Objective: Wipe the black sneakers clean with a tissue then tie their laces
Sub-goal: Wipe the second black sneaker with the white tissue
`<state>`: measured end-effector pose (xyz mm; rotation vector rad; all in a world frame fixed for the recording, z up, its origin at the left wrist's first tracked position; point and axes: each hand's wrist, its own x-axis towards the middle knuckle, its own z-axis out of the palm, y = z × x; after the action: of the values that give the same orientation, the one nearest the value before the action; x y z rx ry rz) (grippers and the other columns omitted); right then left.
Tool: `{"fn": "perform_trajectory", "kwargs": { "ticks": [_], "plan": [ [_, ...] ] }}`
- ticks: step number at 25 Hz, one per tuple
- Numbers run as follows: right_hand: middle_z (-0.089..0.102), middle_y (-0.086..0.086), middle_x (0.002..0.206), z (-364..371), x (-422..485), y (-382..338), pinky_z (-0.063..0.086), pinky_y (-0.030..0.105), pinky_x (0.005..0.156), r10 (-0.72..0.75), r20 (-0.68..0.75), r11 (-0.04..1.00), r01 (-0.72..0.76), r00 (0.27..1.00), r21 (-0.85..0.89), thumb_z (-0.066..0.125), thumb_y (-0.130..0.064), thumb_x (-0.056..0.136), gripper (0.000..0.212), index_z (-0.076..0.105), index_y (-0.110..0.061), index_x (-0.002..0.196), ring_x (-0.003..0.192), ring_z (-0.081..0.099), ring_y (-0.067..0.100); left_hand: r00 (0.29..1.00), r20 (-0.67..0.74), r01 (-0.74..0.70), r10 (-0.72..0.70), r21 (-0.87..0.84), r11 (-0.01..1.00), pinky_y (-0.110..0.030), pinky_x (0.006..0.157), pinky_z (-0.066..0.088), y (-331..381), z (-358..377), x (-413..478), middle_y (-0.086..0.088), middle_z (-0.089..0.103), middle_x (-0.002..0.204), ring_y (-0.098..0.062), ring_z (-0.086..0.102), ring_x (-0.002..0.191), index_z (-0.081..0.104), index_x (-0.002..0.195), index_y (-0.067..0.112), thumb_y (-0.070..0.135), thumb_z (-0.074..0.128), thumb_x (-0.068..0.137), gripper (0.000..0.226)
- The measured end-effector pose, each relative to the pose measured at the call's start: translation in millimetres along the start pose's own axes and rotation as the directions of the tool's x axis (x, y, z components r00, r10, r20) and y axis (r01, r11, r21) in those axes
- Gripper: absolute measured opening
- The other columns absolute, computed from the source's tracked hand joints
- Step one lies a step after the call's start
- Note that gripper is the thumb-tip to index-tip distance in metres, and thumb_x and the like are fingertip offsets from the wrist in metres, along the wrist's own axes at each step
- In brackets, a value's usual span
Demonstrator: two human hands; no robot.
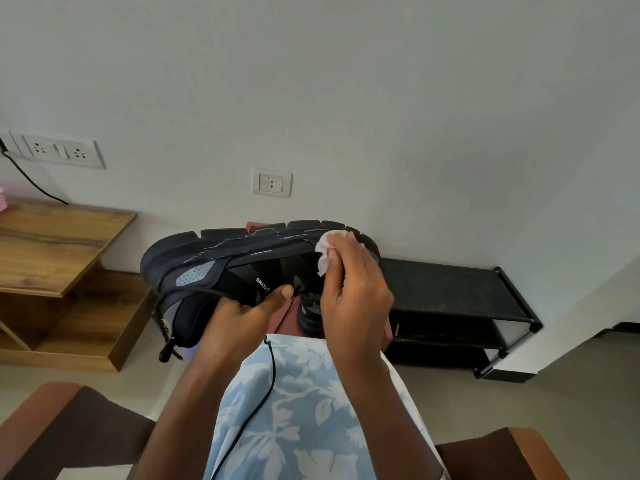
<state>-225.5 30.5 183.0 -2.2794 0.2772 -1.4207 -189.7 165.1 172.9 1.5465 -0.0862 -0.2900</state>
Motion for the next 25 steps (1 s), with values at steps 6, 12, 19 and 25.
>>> {"fn": "perform_trajectory", "kwargs": {
  "ticks": [6,12,19,25],
  "plan": [
    [0.076,0.002,0.103,-15.5,11.1,50.7,0.047,0.005,0.082,0.332,-0.075,0.941,-0.324,0.940,0.093,0.060,-0.013,0.099,0.018,0.073,-0.008,0.110,0.094,0.072,0.018,0.998,0.035,-0.052,0.056,-0.127,0.991,-0.016,0.079,0.046,7.3,1.2,-3.9,0.024,0.075,0.080,0.015,0.066,0.081,0.069,0.092,0.031,0.010,0.074,0.085,0.023],
    [0.075,0.004,0.105,1.3,-2.5,-3.5,0.048,0.011,0.094,0.082,-0.085,0.995,-0.077,0.993,0.061,0.051,-0.018,0.103,0.027,0.074,-0.005,0.108,0.098,0.069,0.012,0.994,0.070,-0.086,0.084,0.017,0.996,-0.026,0.094,0.050,1.1,8.2,-5.9,0.013,0.076,0.103,-0.003,0.067,0.105,0.071,0.111,0.026,0.020,0.075,0.088,0.024],
    [0.074,0.005,0.105,-6.8,2.4,45.5,0.045,0.013,0.092,0.230,-0.051,0.973,-0.231,0.972,-0.016,0.056,-0.024,0.098,0.027,0.075,-0.010,0.110,0.103,0.064,0.020,0.995,0.041,-0.089,0.089,-0.010,0.996,-0.023,0.092,0.045,4.7,7.7,-9.3,0.017,0.071,0.102,0.003,0.062,0.102,0.067,0.101,0.032,0.016,0.073,0.089,0.021],
    [0.073,0.002,0.095,0.0,5.3,11.0,0.033,0.003,0.081,0.195,-0.135,0.980,-0.199,0.971,-0.014,0.063,-0.003,0.094,0.015,0.074,-0.009,0.102,0.090,0.060,0.018,0.996,0.051,-0.074,0.071,0.059,0.996,-0.030,0.100,0.043,1.9,11.0,-7.8,0.013,0.071,0.107,-0.011,0.061,0.112,0.069,0.112,0.026,0.023,0.073,0.089,0.024]
  ]
}}
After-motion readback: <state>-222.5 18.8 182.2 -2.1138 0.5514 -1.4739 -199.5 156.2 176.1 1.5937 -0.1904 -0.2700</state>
